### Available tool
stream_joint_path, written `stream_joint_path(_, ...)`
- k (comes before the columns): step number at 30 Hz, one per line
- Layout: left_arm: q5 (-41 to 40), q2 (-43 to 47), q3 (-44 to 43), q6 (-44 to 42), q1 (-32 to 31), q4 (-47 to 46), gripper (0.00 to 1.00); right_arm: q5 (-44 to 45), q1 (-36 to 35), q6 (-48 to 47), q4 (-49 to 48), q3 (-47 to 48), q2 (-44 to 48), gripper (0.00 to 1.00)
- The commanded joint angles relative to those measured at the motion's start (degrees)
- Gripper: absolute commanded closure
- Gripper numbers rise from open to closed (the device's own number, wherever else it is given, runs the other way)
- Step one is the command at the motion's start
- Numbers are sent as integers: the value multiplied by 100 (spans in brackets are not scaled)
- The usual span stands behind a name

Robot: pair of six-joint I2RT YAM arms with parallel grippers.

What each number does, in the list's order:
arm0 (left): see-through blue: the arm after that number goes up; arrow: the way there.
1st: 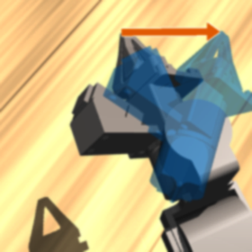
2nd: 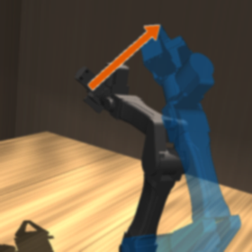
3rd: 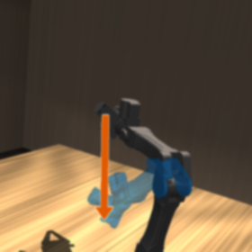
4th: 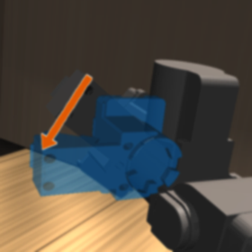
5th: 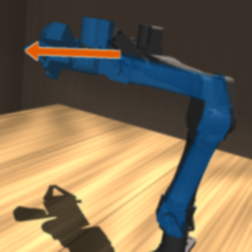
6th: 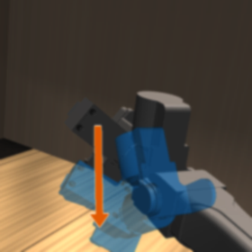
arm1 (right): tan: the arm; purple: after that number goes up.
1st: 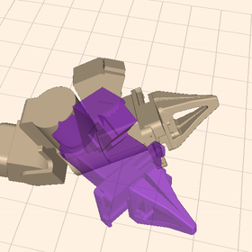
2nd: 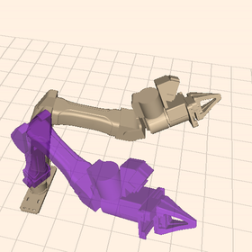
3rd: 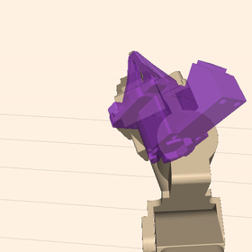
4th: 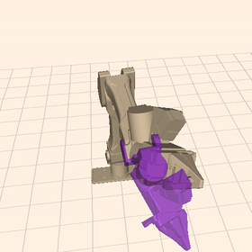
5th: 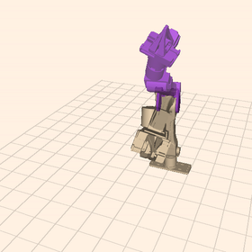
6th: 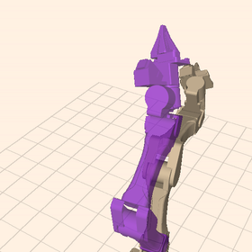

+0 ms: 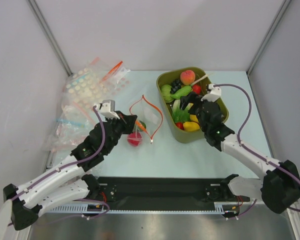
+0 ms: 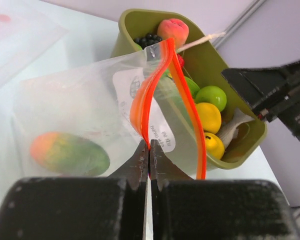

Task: Place the food in the zip-top bag and seal the zipper
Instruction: Pick up the fake fruit from the bin.

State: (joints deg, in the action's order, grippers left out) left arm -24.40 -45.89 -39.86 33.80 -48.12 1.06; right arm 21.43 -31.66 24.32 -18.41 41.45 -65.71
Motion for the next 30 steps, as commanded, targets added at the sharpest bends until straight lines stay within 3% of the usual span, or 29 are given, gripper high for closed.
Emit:
stream_joint_path(1, -214, 10, -40, -190, 31, -379, 100, 265, 195, -146, 311, 810, -520, 6)
stream_joint_path(5, -319, -61, -101, -216, 31, -239, 100, 274, 388, -252, 611, 1522, -1310, 5)
stream_joint_path(15, -424, 423, 171, -226, 31, -326, 100, -349, 1188, 548, 1050, 3008, -3068, 4)
stream_joint_path(30, -346, 441, 83, -128, 31, -159, 100, 61, 1224, 108, 1182, 4810, -4809, 4)
